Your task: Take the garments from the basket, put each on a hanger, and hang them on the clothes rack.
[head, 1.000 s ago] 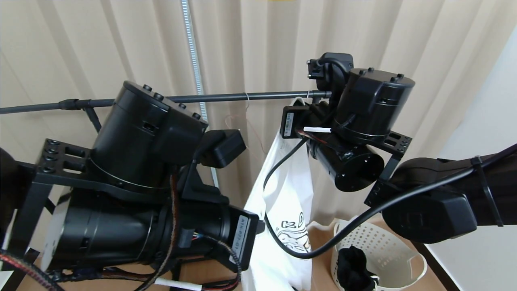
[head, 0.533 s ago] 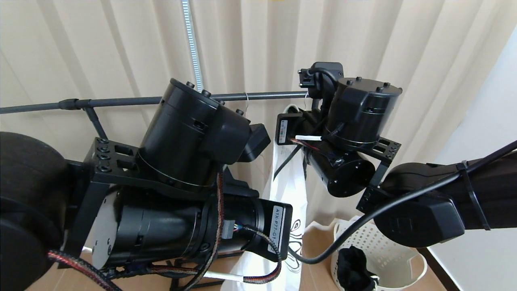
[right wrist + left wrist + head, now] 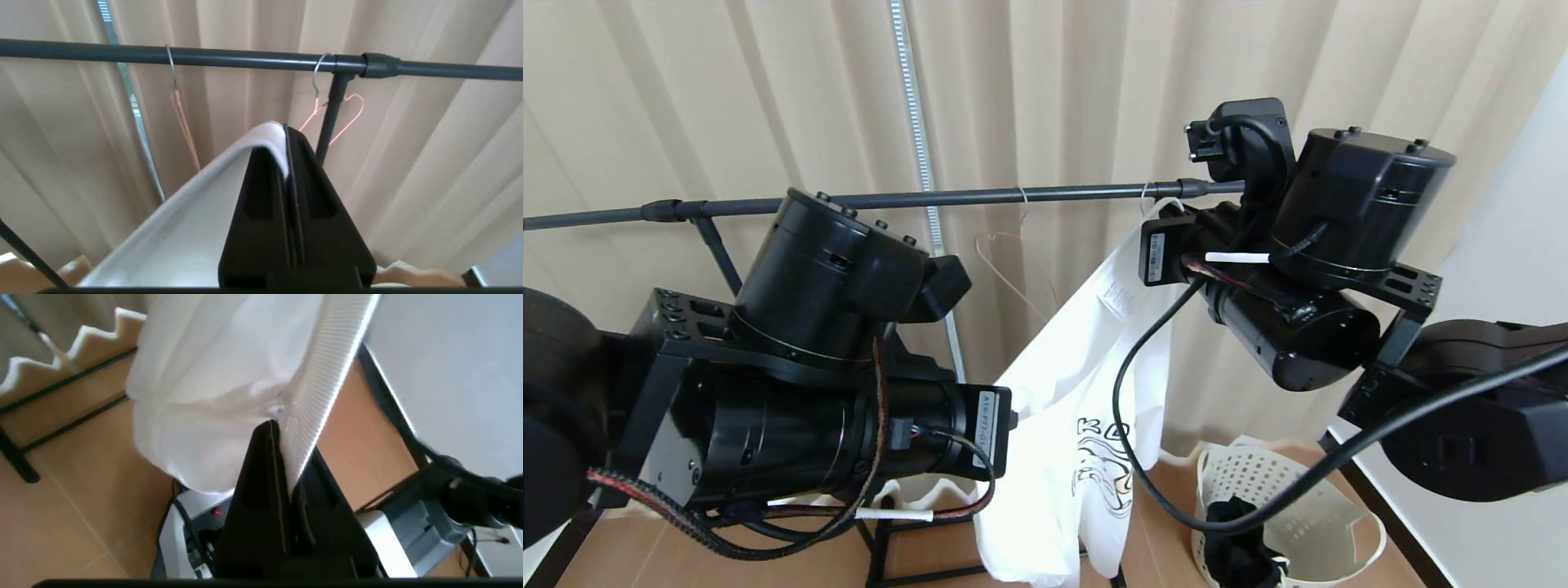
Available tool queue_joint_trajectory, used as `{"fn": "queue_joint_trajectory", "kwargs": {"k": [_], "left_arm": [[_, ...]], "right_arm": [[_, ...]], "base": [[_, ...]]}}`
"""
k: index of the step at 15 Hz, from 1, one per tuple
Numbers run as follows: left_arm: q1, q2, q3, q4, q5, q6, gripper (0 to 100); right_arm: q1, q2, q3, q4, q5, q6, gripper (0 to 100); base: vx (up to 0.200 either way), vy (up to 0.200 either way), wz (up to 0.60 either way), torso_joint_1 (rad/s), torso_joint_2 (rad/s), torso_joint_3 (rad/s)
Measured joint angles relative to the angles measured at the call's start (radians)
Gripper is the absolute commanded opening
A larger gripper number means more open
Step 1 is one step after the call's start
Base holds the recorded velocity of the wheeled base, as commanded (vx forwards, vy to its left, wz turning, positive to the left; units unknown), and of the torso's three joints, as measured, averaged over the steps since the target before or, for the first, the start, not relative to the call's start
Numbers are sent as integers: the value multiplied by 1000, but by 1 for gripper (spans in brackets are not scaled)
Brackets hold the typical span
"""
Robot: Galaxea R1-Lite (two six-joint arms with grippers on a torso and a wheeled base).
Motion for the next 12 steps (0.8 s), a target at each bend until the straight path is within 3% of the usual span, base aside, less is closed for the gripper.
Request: {"fn": "queue_joint_trajectory", "kwargs": {"k": [4, 6, 12], "left_arm": [[63, 5, 10, -86, 16, 6, 0], [89, 20, 2, -140, 17, 57, 0], [127, 27, -37, -154, 49, 144, 0]], "right_arm": [[-3, -76, 96, -2, 16, -62, 0], [0, -100, 138, -6, 16, -104, 0], [1, -172, 239, 0, 18, -220, 0]], "base": [[0, 0, 0, 0, 0, 0], [0, 0, 0, 0, 0, 0], [0, 0, 0, 0, 0, 0]]}}
